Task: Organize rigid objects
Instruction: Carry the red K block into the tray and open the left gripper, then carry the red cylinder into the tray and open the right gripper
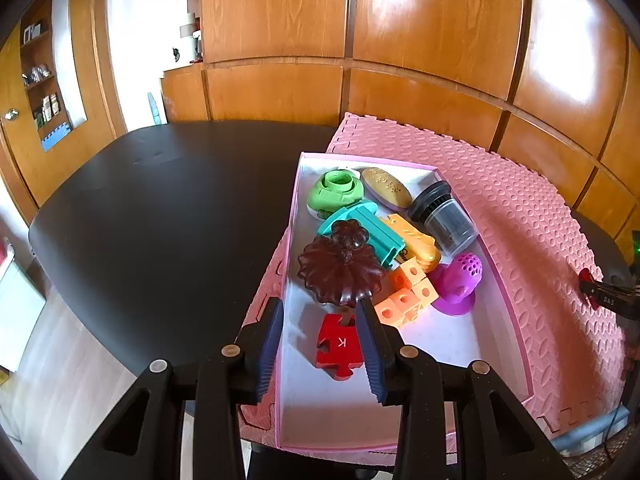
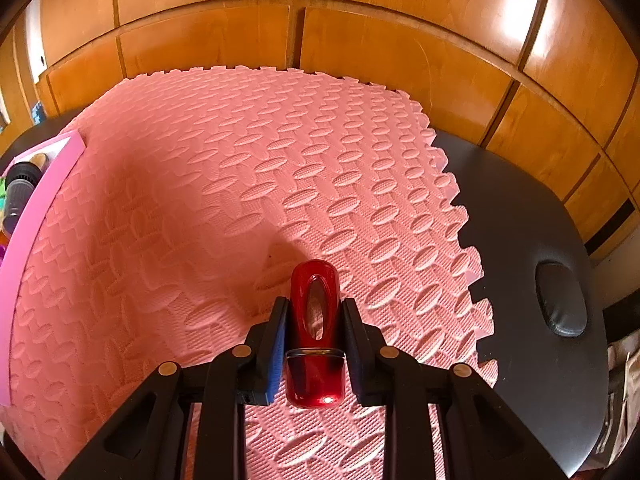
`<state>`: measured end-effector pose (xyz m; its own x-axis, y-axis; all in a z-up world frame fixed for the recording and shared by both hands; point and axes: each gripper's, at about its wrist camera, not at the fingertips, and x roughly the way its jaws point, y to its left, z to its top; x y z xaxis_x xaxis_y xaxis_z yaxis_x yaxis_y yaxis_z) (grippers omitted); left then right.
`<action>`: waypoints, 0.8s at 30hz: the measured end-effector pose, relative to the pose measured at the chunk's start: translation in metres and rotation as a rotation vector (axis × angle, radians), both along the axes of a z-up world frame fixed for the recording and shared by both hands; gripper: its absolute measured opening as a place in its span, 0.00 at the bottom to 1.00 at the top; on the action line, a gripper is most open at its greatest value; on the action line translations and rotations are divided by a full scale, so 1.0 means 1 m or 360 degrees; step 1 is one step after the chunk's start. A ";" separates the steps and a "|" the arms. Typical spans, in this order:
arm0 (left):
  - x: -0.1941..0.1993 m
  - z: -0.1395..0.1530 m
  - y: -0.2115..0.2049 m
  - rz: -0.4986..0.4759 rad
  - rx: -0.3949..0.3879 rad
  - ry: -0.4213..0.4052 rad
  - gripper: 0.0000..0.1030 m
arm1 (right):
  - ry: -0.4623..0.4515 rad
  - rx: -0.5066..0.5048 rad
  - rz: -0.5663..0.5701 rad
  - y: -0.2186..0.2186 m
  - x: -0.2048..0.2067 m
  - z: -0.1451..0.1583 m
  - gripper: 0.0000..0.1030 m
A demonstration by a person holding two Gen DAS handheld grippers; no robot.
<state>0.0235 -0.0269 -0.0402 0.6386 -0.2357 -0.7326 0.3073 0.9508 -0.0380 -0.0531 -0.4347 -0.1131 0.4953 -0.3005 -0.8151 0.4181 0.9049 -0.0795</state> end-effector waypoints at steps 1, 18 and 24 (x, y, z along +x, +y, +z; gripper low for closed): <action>0.000 0.000 0.001 0.0000 0.0001 -0.0001 0.37 | -0.0004 0.0050 0.0017 0.001 0.000 0.001 0.24; 0.005 -0.004 0.013 0.0062 -0.0015 0.0015 0.37 | -0.0287 0.0300 0.0625 0.152 0.026 0.060 0.24; 0.006 -0.008 0.020 0.0084 -0.0021 0.0022 0.37 | -0.0301 0.0383 0.0840 0.208 0.038 0.066 0.24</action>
